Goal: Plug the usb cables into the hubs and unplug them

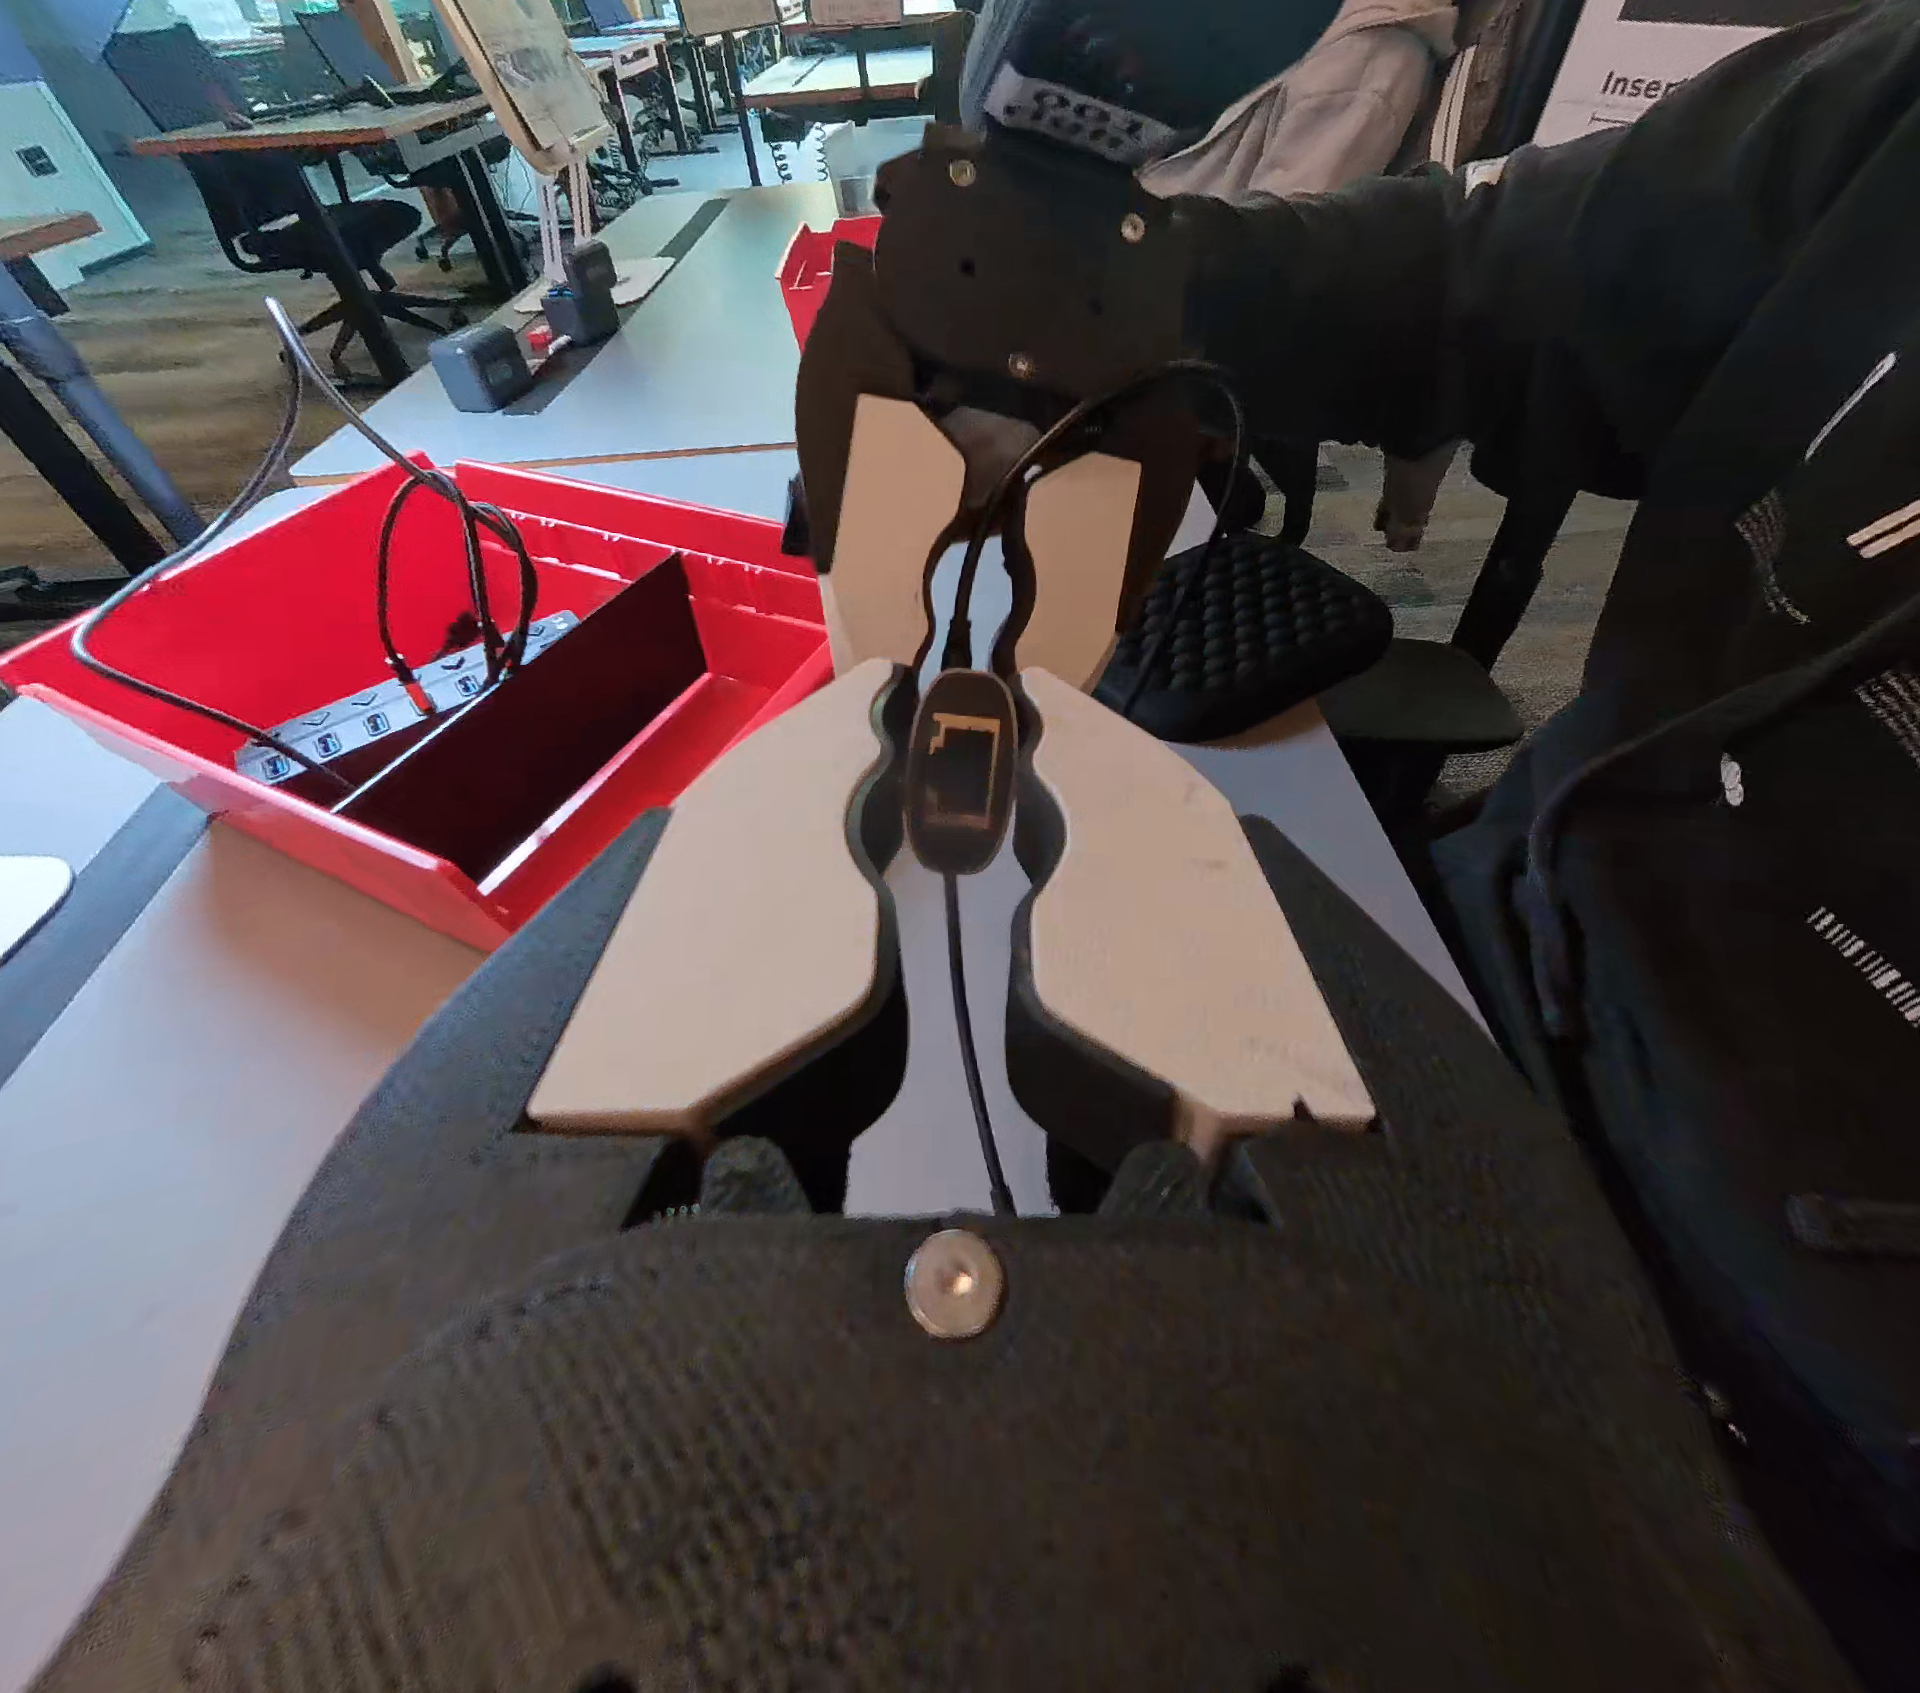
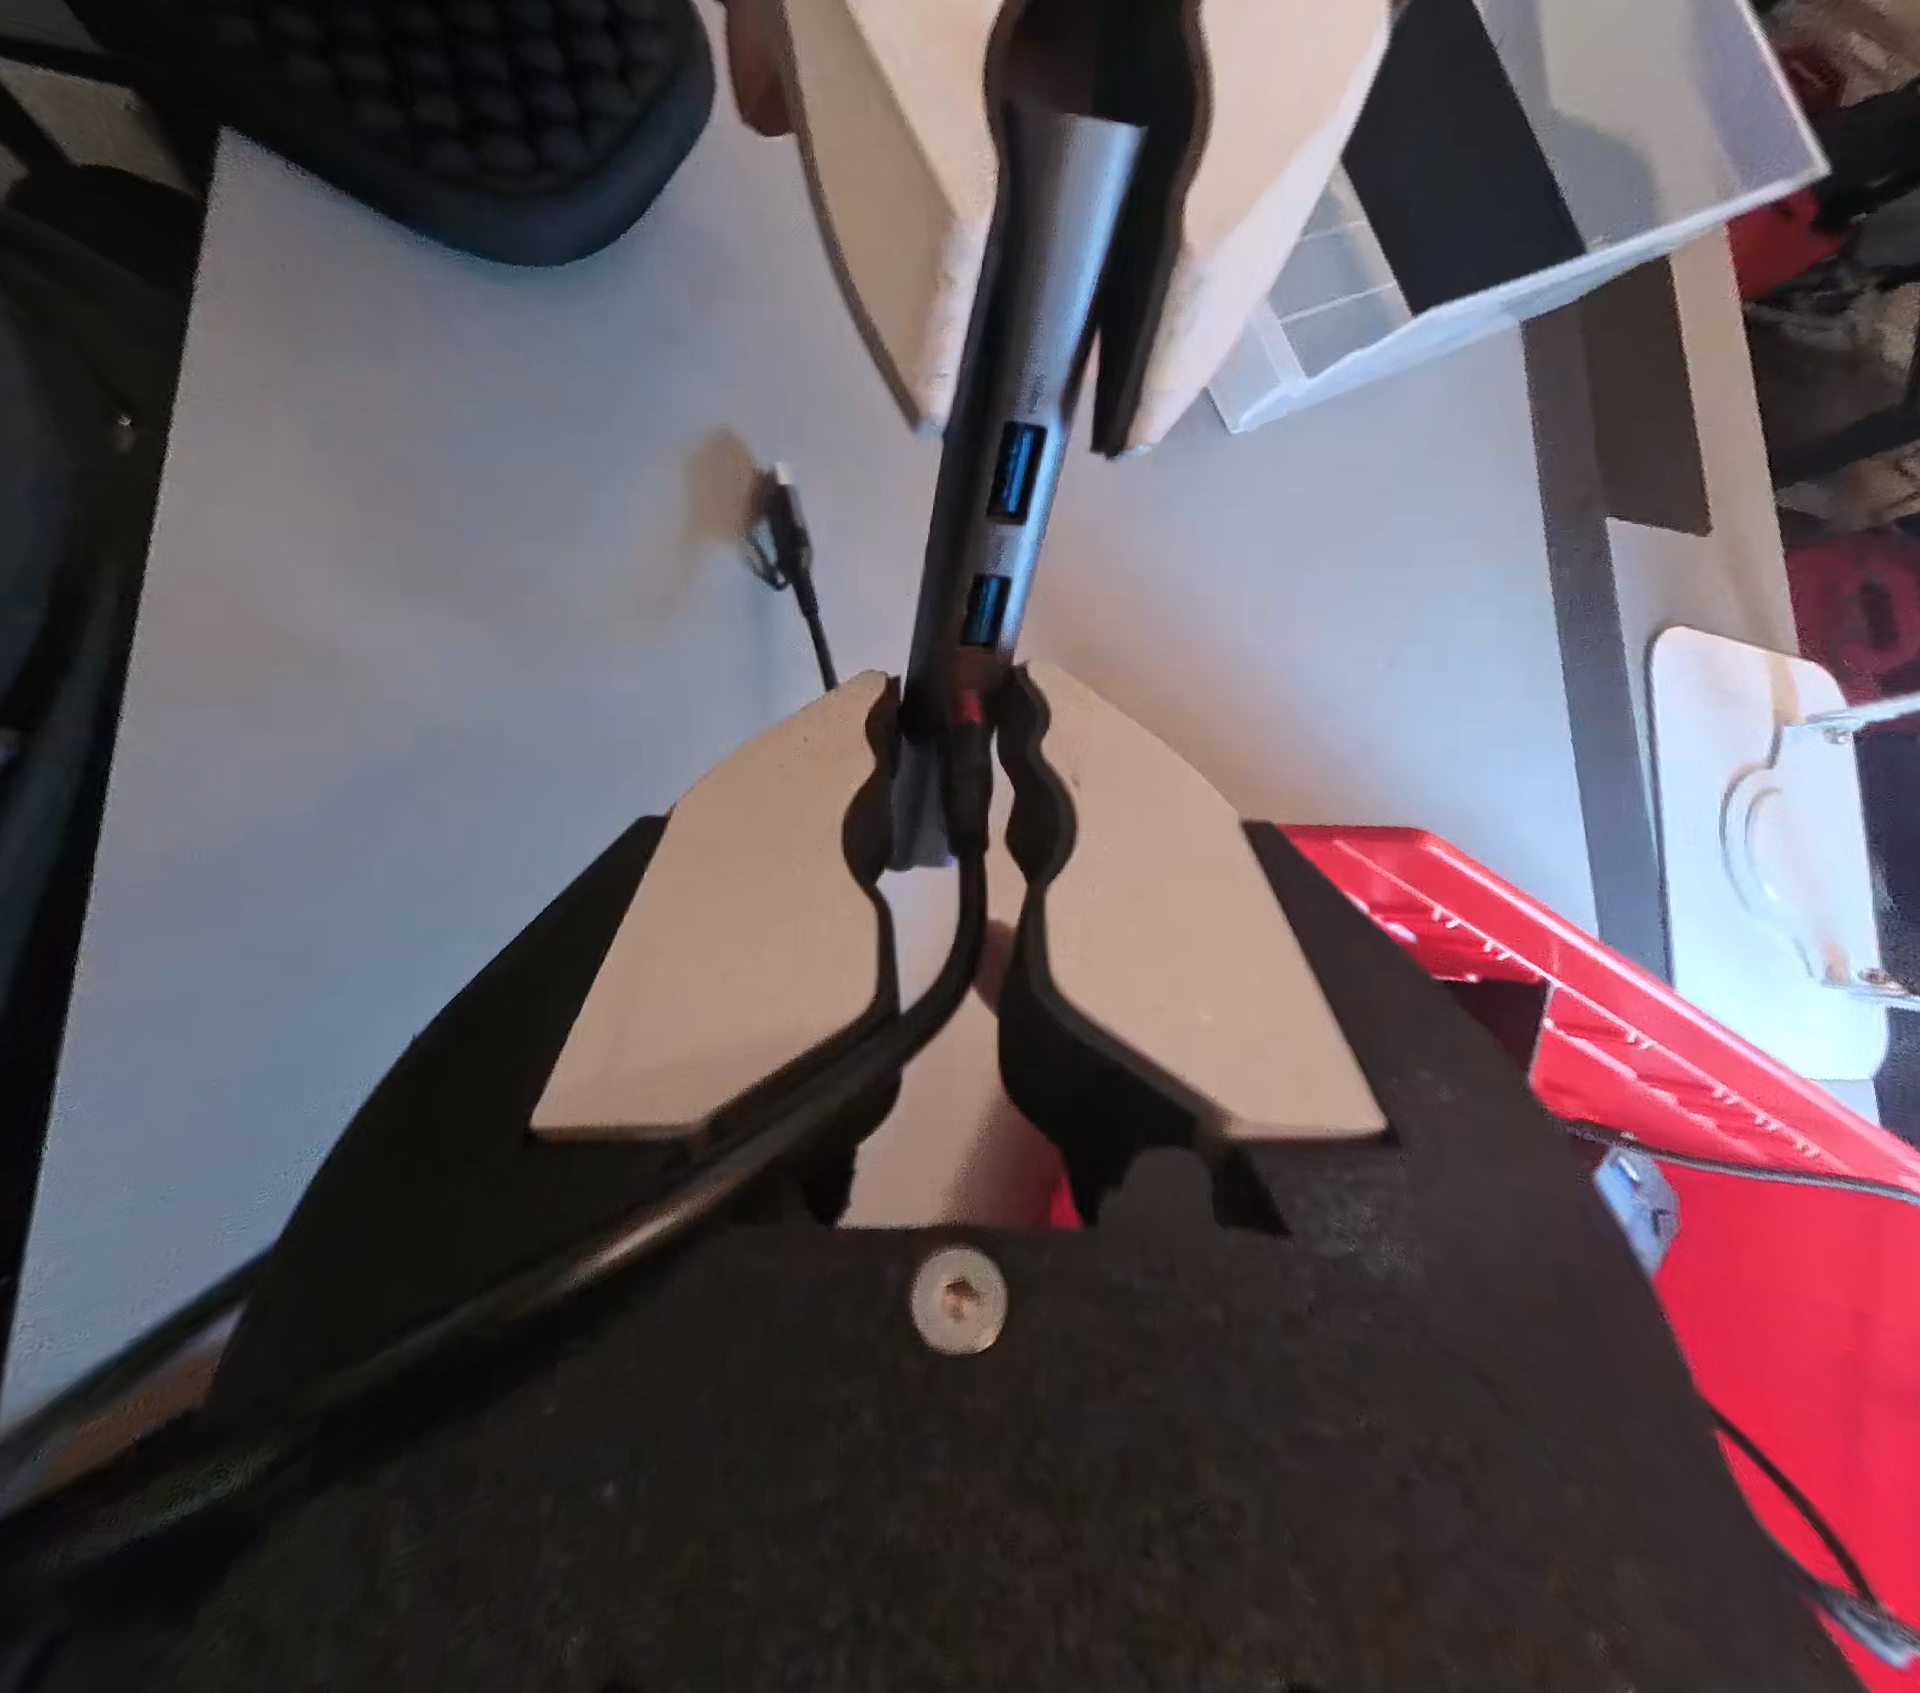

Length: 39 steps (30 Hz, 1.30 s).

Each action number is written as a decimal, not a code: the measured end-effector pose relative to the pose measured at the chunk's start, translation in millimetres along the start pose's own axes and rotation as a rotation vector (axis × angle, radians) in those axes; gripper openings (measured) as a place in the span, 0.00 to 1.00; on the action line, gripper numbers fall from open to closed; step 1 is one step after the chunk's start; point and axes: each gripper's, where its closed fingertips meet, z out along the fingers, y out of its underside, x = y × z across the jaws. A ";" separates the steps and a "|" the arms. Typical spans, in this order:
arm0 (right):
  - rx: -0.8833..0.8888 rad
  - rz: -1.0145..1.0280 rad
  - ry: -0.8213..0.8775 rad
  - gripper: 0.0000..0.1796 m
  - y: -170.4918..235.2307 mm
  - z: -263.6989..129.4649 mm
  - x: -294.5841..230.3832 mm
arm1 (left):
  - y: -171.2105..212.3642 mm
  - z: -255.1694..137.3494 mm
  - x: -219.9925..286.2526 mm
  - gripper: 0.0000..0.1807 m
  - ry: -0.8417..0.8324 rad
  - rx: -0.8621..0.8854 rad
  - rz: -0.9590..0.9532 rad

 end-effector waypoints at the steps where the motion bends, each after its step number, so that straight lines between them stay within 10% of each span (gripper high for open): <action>1: -0.016 -0.008 -0.005 0.10 -2.9 -5.1 2.4 | -2.5 -3.4 -1.6 0.09 -0.018 0.012 -0.007; 5: -0.128 -0.074 0.138 0.10 -9.4 -52.2 57.4 | -16.1 -27.2 -16.3 0.24 -0.078 0.092 -0.136; 14: -0.391 0.070 0.432 0.09 21.3 -150.7 215.3 | 49.8 -40.5 -46.0 0.20 -0.269 0.053 -0.251; 28: -0.846 0.398 0.346 0.09 235.3 -56.0 261.9 | 113.7 -27.4 -64.7 0.17 -0.257 -0.011 -0.431; 34: -0.681 0.415 0.380 0.34 193.8 -71.3 275.2 | 123.2 -26.6 -69.8 0.19 -0.279 -0.038 -0.437; 39: -0.341 0.346 0.459 0.32 102.6 -103.8 259.8 | 121.1 -41.1 -83.5 0.22 -0.384 -0.041 -0.411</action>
